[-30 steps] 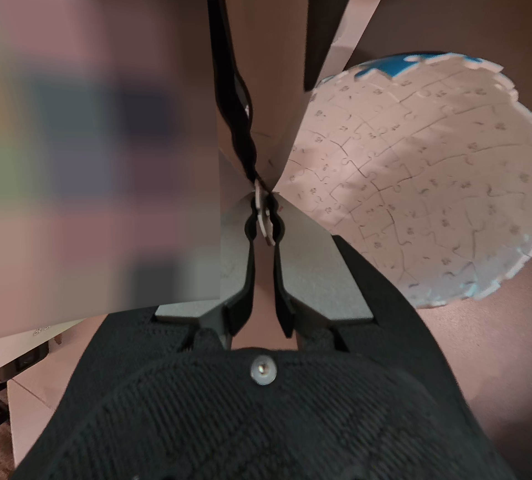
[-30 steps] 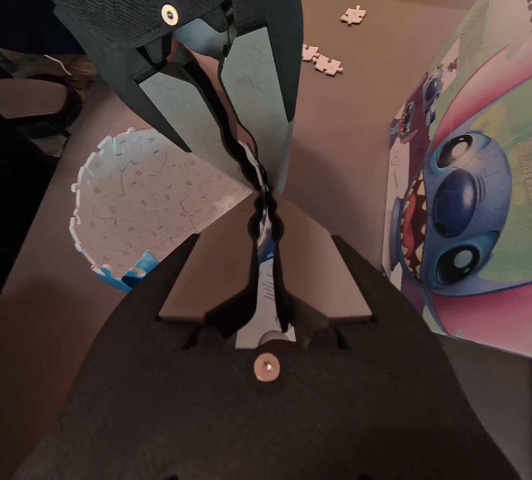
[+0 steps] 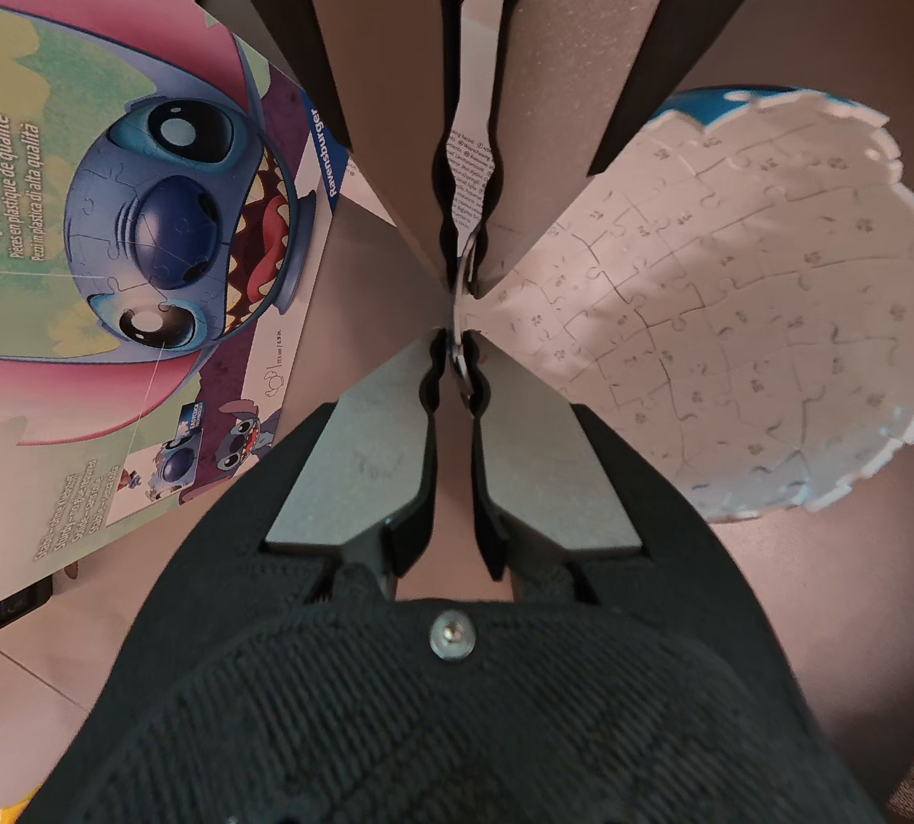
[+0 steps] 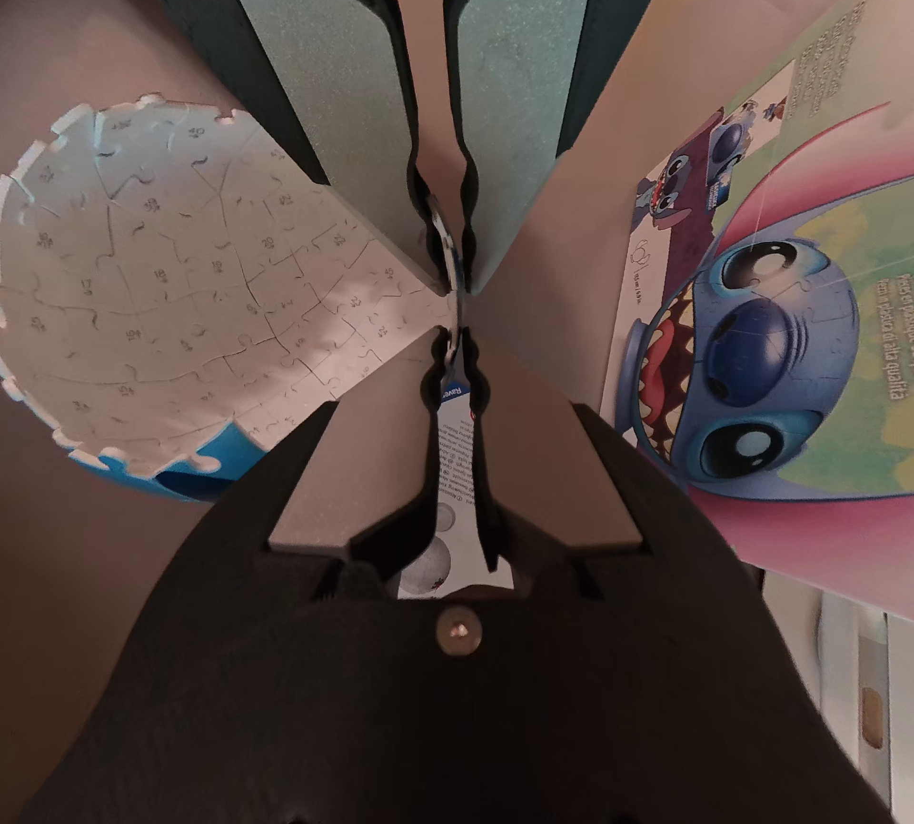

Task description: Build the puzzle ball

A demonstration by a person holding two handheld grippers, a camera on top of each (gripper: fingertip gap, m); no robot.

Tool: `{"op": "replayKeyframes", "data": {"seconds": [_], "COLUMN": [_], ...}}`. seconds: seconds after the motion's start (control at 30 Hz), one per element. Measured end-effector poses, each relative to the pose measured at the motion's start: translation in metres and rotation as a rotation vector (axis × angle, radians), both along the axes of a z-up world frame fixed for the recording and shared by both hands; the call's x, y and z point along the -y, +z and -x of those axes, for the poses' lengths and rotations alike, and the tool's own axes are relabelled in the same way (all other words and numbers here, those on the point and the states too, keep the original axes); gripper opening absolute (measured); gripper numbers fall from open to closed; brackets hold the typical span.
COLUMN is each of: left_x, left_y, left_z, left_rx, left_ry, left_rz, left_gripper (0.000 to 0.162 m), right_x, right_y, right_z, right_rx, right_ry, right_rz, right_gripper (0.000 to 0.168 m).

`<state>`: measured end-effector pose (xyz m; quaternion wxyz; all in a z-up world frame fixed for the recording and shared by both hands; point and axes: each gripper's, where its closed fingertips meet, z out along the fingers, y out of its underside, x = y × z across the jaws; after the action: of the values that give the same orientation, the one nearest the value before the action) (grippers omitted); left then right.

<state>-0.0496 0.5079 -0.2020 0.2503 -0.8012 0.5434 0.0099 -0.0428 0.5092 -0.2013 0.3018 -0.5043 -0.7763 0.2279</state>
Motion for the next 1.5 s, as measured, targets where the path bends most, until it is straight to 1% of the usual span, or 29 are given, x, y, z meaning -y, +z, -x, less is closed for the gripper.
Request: {"op": "replayKeyframes", "data": {"seconds": [0.13, 0.37, 0.6, 0.7, 0.97, 1.2, 1.3, 1.33, 1.37, 1.47, 1.5], "left_x": [0.001, 0.0, 0.001, 0.001, 0.002, -0.002, -0.002, -0.001, -0.001, 0.004, 0.006], "left_y": [0.0, 0.0, -0.002, -0.002, -0.003, -0.004, -0.004, -0.003, -0.003, 0.003, 0.006], "left_z": [-0.001, 0.0, 0.002, 0.006, 0.002, 0.003, 0.003, 0.004, 0.005, 0.009, 0.011], "left_rx": [0.01, 0.025, 0.021, 0.009, 0.043, 0.08, 0.094, 0.087, 0.08, 0.07, 0.074], "left_ry": [0.002, 0.009, 0.021, 0.029, 0.035, 0.08, 0.084, 0.08, 0.077, 0.067, 0.063], "left_rz": [0.009, 0.022, 0.036, 0.044, 0.074, 0.092, 0.101, 0.099, 0.094, 0.097, 0.099], "left_gripper": [0.003, 0.002, 0.005, 0.01, 0.002, 0.001, 0.002, 0.001, 0.002, 0.008, 0.008], "right_x": [-0.002, 0.001, 0.0, 0.0, 0.001, -0.002, -0.004, -0.005, -0.006, -0.006, -0.006], "right_y": [-0.006, -0.007, -0.009, -0.009, -0.009, -0.009, -0.009, -0.008, -0.007, -0.007, -0.007], "right_z": [0.0, 0.002, 0.004, 0.003, 0.002, 0.004, 0.005, 0.005, 0.005, 0.004, 0.005], "right_rx": [0.024, 0.014, 0.028, 0.039, 0.054, 0.037, 0.034, 0.027, 0.023, 0.023, 0.021], "right_ry": [-0.011, -0.007, -0.04, -0.042, -0.048, -0.075, -0.077, -0.082, -0.086, -0.088, -0.088], "right_rz": [0.027, 0.113, 0.163, 0.142, 0.131, 0.168, 0.142, 0.135, 0.134, 0.154, 0.155], "right_gripper": [0.006, 0.003, 0.001, 0.001, 0.0, 0.001, 0.002, 0.005, 0.009, 0.008, 0.008]}}
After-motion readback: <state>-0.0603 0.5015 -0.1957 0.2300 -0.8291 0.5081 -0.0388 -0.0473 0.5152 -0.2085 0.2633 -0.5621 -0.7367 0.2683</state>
